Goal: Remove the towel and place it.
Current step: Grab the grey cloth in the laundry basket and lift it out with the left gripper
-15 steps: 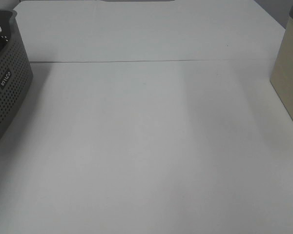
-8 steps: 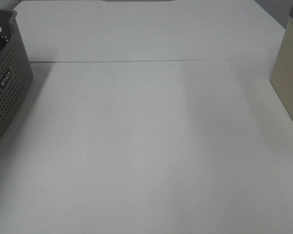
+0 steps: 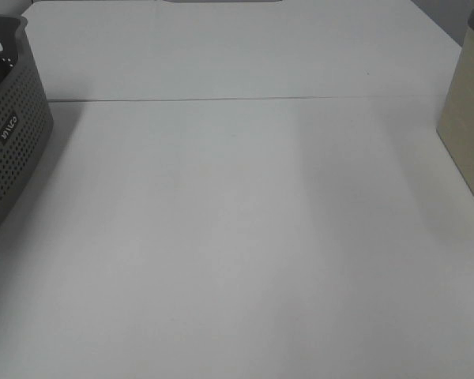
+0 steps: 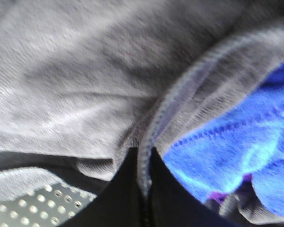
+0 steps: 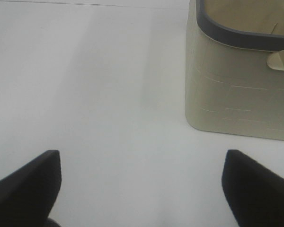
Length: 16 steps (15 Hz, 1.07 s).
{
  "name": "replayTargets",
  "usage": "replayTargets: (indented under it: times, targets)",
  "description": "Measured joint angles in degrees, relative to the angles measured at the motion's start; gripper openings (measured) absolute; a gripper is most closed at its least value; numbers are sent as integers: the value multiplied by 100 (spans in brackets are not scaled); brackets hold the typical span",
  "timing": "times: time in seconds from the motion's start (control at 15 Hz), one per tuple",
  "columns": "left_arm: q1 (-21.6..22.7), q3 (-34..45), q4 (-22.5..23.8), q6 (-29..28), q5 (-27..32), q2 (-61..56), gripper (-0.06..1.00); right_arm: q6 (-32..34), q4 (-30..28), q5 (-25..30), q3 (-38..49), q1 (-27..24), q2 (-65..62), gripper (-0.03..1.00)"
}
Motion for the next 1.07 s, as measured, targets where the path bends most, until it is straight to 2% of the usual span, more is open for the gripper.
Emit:
replayTargets:
  times: [0.2,0.27,0.33,0.53,0.6,0.67,0.87,1.07]
  targets:
    - [0,0,160,-521,57,-29,0,0,0,0,0,0,0,88]
    - [0,0,160,-521,57,-29,0,0,0,0,0,0,0,88]
    - [0,0,166,-882,80,-258,0,0,0,0,0,0,0,88]
    - [0,-11,138,-1238,183,-848,0,0,0,0,0,0,0,88]
    - [-6,-11,69,-1346,304,-1106,0,0,0,0,0,0,0,88]
    - [-52,-23,-218,-1513,447,-1553,0,0,0,0,0,0,0,88]
    - [-235,-23,-670,-1627,516,-2246,0,0,0,0,0,0,0,88]
    - [-647,-23,-762,-2108,441,-3065,0,0,0,0,0,0,0,88]
